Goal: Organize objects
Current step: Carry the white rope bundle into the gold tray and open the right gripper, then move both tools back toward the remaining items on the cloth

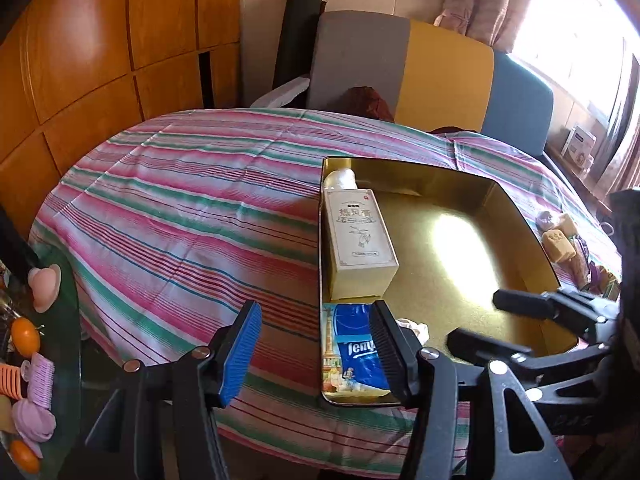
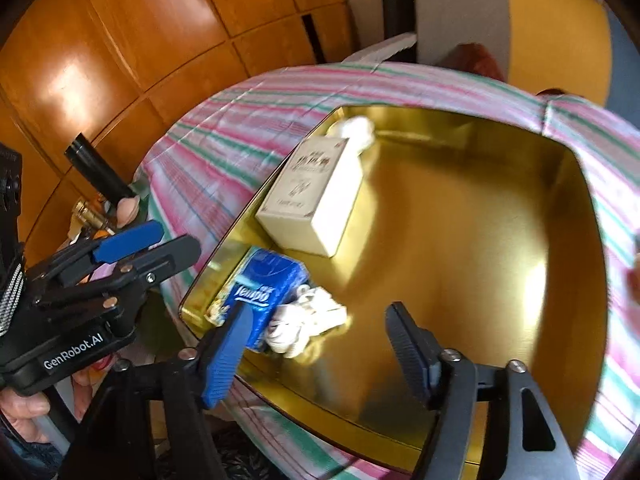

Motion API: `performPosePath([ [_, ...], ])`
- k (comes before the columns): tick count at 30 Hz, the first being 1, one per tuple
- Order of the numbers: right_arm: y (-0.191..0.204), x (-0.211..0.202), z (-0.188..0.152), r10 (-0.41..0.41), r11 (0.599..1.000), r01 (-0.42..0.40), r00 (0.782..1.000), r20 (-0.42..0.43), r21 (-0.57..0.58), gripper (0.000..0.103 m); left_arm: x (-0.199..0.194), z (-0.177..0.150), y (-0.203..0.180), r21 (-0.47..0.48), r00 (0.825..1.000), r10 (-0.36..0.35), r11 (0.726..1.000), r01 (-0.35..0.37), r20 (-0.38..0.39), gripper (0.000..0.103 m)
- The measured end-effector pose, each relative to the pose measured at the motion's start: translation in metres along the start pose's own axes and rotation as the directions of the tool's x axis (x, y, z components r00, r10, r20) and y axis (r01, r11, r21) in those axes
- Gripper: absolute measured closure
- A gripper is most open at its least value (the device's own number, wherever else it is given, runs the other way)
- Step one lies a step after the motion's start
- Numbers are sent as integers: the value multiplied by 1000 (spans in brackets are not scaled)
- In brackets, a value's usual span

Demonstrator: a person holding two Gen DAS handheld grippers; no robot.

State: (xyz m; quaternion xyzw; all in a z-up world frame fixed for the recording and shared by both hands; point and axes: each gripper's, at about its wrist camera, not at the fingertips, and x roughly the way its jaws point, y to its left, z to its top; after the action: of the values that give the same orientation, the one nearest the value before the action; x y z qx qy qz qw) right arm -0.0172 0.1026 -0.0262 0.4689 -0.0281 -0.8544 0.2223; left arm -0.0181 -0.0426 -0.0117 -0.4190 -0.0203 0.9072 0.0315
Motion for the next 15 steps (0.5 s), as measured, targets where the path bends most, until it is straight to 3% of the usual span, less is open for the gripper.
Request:
performPosePath([
  [10,-21,-40,-7,-122,992,123,989,89,-6,14,-3,-4,-15,42,1000,-9,999,9,1,42],
  [15,-55,-67,-14,-208,978,207,972,112,16,10,-3,-6,-23,62,999,-40,997,40,-4,42],
])
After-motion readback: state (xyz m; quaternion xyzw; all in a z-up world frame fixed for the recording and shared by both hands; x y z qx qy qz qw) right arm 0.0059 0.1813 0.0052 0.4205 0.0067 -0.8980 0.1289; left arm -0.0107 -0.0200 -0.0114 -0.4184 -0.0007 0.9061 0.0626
